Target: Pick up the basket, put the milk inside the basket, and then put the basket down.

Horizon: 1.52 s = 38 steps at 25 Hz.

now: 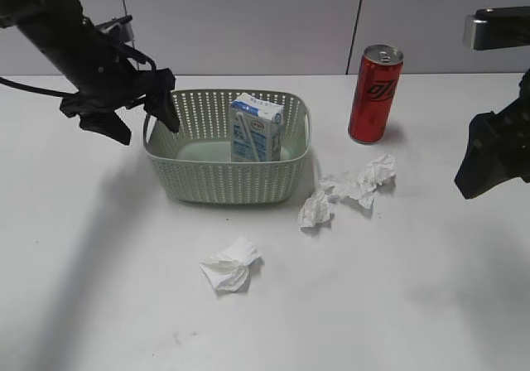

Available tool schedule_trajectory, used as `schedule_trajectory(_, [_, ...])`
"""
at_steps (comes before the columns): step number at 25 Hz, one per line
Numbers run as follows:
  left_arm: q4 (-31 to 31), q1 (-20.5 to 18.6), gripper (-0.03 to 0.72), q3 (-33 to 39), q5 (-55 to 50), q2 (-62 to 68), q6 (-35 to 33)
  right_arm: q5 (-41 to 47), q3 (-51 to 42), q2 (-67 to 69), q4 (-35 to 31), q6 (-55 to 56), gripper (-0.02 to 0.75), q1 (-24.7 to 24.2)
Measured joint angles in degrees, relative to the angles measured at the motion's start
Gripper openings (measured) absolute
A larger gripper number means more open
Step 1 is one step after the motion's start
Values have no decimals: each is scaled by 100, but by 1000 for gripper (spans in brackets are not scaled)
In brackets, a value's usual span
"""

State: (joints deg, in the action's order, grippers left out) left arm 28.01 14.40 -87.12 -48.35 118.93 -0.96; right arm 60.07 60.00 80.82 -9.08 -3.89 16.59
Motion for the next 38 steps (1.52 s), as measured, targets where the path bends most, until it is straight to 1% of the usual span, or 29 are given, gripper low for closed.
schedule_trajectory(2, [-160, 0, 629, 0, -46, -142, 0, -7, 0, 0, 0, 0, 592, 0])
schedule_trajectory(5, [-529, 0, 643, 0, -357, -471, 0, -18, 0, 0, 0, 0, 592, 0])
schedule_trajectory(10, [-1339, 0, 625, 0, -1191, -1244, 0, -19, 0, 0, 0, 6, 591, 0])
schedule_trajectory(15, [-1937, 0, 615, 0, -1882, -2255, 56, -14, 0, -79, 0, 125, 591, 0])
schedule_trajectory(18, [-2328, 0, 613, 0, -2086, -2750, 148, -21, 0, -281, 39, 198, 591, 0])
schedule_trajectory(22, [-2568, 0, 610, 22, -2126, -3302, 216, -40, -6, -724, 165, 283, 592, 0])
schedule_trajectory(24, [-2610, 0, 610, 176, -2126, -3606, 222, -12, -67, -1029, 191, 294, 592, 0])
schedule_trajectory(26, [-2668, 0, 608, 440, -2126, -3954, 235, 1, -220, -1437, 257, 316, 592, 0])
schedule_trajectory(29, [-2744, 0, 602, 1095, -2131, -4602, 241, 16, -581, -2127, 400, 389, 592, 0])
schedule_trajectory(34, [-2765, 0, 594, 2514, -2112, -5845, 241, 28, -1289, -3410, 515, 446, 592, 0])
schedule_trajectory(38, [-2801, 0, 594, 3533, -1781, -6965, 241, 28, -1793, -4512, 694, 453, 591, 0])
